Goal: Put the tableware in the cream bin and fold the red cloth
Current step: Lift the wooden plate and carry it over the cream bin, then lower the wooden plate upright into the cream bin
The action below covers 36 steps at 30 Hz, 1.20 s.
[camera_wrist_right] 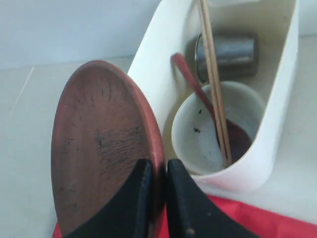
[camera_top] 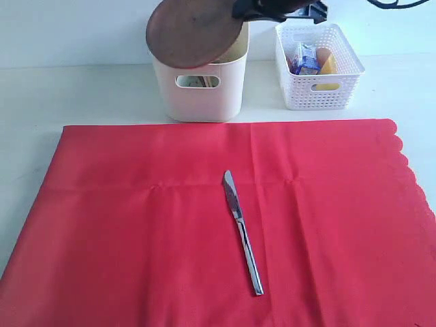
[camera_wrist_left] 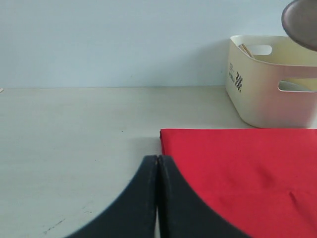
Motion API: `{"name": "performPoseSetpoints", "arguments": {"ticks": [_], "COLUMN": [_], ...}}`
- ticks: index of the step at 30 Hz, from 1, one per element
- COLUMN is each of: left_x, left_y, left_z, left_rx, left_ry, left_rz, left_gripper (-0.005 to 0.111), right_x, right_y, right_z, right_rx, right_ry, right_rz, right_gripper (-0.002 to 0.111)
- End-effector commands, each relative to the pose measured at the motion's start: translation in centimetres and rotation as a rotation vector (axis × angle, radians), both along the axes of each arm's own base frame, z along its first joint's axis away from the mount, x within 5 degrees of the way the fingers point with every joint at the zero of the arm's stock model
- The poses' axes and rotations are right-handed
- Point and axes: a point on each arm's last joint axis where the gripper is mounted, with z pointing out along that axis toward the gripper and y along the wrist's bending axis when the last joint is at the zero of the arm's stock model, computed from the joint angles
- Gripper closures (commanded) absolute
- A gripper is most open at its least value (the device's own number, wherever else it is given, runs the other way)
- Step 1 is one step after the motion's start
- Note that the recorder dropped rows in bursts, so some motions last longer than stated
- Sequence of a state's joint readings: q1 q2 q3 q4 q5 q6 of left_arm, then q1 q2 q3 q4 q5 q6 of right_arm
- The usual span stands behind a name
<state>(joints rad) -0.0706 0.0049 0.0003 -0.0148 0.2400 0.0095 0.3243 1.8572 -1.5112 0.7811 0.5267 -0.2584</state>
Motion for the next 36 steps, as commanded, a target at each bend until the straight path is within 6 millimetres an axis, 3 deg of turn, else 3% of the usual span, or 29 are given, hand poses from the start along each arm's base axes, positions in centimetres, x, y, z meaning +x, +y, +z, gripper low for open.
{"name": "performPoseSetpoints", "arguments": {"ticks": [1,14,29,36], "left_x": [0.0,0.0,0.0,0.0], "left_y": [0.0,0.0,0.0,0.0], "left_z": [0.1,0.1,0.1,0.1], "left_rx": [0.002,0.002,0.002,0.002], "left_ry": [-0.008,-0.008,-0.008,-0.008], "left_rz": [0.002,0.002,0.002,0.002], "left_gripper": [0.106,0.106,0.106,0.106], "right_x": [1.8,6.4,8.4,8.7], "right_y": [-1.3,-0.1,0.5,0.2], "right_z": [0.5,-4.4,-6.4,-6.3], "right_rx": [0.044,0.124,0.165,0.163], "right_ry": [-0.043,0.052,0.07,0.036], "right_rz": [-0.08,-0.119,-0.147,-0.185], "right_gripper": [0.108,0.108,0.108,0.108]}}
